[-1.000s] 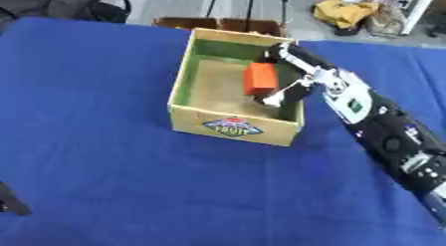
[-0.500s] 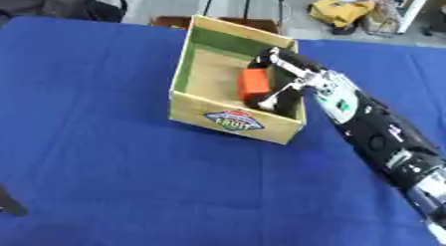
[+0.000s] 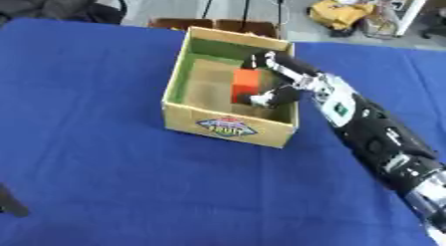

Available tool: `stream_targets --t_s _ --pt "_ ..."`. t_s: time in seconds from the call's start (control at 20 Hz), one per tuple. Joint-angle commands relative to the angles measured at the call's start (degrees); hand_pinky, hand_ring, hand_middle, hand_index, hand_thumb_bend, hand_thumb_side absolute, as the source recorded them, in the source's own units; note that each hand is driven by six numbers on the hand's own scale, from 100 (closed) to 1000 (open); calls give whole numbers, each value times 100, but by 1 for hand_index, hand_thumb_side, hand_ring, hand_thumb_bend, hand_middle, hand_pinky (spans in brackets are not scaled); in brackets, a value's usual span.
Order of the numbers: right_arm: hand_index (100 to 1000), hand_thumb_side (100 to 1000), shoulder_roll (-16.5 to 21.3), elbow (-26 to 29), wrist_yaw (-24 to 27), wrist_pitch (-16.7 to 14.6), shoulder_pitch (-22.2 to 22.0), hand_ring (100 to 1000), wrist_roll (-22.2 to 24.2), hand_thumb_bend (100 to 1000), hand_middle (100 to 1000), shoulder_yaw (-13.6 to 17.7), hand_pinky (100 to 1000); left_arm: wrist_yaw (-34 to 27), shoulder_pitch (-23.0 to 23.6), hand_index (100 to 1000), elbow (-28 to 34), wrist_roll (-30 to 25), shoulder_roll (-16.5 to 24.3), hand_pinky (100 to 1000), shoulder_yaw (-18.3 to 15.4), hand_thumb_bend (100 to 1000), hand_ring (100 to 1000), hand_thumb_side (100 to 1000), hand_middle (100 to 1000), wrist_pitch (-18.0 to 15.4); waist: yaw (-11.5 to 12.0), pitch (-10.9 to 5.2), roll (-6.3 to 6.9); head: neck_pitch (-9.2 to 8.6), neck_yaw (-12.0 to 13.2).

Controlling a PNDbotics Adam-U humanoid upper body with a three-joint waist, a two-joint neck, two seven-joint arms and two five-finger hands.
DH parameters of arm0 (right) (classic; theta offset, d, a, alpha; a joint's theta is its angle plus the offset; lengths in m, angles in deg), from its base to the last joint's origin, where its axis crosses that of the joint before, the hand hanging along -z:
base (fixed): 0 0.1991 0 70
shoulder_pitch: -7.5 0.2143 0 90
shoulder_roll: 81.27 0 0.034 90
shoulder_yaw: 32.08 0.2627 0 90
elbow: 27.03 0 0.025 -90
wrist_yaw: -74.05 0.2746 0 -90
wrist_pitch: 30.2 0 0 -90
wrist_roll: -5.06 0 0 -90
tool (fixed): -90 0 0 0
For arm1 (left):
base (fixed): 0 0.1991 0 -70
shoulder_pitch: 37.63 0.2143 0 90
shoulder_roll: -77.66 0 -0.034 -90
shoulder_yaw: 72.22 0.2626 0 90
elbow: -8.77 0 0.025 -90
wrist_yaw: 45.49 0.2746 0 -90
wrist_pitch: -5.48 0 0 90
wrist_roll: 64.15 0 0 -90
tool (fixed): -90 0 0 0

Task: Pick up objects on the table and place them in the box.

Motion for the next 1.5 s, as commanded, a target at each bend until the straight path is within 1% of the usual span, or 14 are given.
stream_targets --t_s 0.05,0.25,0.4,0.5,0.7,0.95,1.1,1.25,1.5 --pt "885 725 210 355 135 -54 71 883 43 616 809 0 888 -23 -35 638 61 2 69 632 -29 297 551 1000 489 6 -28 -126 16 -76 23" --pt "897 725 306 700 174 -2 66 888 110 617 819 -28 897 -35 -30 638 54 13 78 632 -34 299 551 1000 489 8 -66 -167 17 -77 45" --pt "897 702 396 952 216 74 45 885 100 611 816 -43 894 -43 -17 637 50 20 90 632 -37 300 551 1000 489 11 -123 -204 18 -73 72" --pt "897 680 477 1141 347 109 15 884 100 612 812 -60 892 -47 -1 637 44 33 101 632 -48 304 551 1000 489 13 -181 -236 14 -73 102" --pt "896 636 718 1649 822 249 -86 883 151 613 806 -76 889 -51 56 637 28 61 138 632 -73 305 550 1000 489 18 -350 -308 8 -75 200" --pt "891 545 1070 2496 1570 567 -277 873 206 606 786 8 878 -26 162 636 15 117 196 631 -134 307 550 1000 489 4 -637 -381 10 -77 334" --pt "884 510 1246 3030 1991 771 -512 861 167 609 765 96 870 1 231 636 4 166 222 631 -191 310 550 1000 488 -5 -812 -402 3 -94 432" --pt "873 457 1374 3468 2354 1004 -806 845 53 611 735 222 854 21 270 636 -3 201 233 631 -226 311 550 1000 489 -14 -939 -412 4 -98 517" --pt "862 416 1420 4076 2760 1264 -1263 833 -131 611 703 433 844 63 363 636 -24 270 240 631 -307 315 550 1000 489 -24 -1169 -415 6 -91 630"
